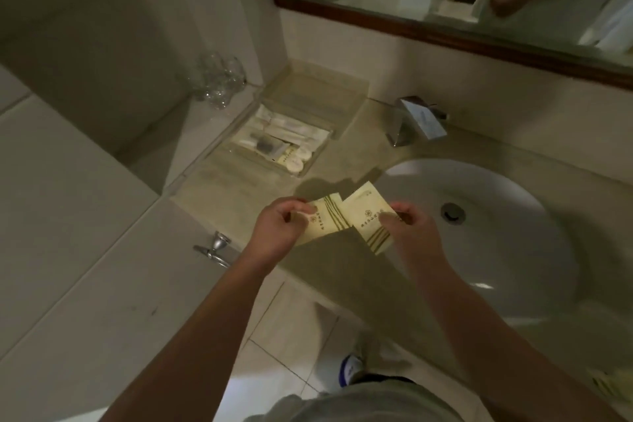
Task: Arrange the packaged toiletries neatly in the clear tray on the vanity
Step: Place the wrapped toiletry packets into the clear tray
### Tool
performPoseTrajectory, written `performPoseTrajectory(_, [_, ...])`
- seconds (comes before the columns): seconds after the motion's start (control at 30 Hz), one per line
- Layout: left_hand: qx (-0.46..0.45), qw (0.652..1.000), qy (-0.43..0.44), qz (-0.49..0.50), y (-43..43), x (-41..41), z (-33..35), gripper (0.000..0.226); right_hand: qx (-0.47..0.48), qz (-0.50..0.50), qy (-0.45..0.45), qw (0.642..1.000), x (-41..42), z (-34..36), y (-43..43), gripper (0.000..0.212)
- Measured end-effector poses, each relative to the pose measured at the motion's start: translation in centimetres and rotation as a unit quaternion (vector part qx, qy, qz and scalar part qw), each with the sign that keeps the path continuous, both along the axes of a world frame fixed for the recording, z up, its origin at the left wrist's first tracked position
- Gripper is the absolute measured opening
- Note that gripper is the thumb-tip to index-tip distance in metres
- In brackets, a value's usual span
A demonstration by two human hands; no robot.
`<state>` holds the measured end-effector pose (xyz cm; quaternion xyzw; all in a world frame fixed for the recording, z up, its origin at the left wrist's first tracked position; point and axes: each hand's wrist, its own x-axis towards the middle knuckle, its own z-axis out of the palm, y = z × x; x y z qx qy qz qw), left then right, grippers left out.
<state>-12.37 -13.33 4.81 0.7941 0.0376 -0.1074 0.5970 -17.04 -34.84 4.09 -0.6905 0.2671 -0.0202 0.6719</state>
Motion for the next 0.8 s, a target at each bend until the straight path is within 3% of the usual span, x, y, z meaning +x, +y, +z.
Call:
performPoseTrajectory(0.17, [0.04,0.997,0.017,0.057,2.4,5.3,0.6,0.046,0.024,0.06,0.0,0.998,6.3,0.0,1.2,0.019])
performPoseTrajectory(0.23, [0.021,0.994,0.04,0.097,3.3,7.6,0.6,0.04,0.01,0.088,0.01,0.996,8.7,-0.1,1.7,0.021])
performPoseTrajectory(0.37, [0.015,0.989,0.058,0.135,5.1,11.2,0.2,0.006,0.034,0.079,0.03,0.996,12.0,-0.5,3.0,0.01])
performPoseTrajectory(0.53, [-0.01,0.983,0.087,0.162,8.6,17.7,-1.2,0.013,0.035,0.08,0.09,0.992,16.4,-1.1,4.8,0.016])
performPoseTrajectory(0.67, [0.056,0.987,0.073,0.132,11.1,23.8,-2.0,0.004,-0.002,0.039,0.116,0.992,19.4,-1.4,7.0,0.012])
performPoseTrajectory(0.8, [0.095,0.988,0.061,0.104,11.5,29.7,-2.8,0.017,-0.006,0.015,0.143,0.99,21.9,-1.9,8.8,0.011])
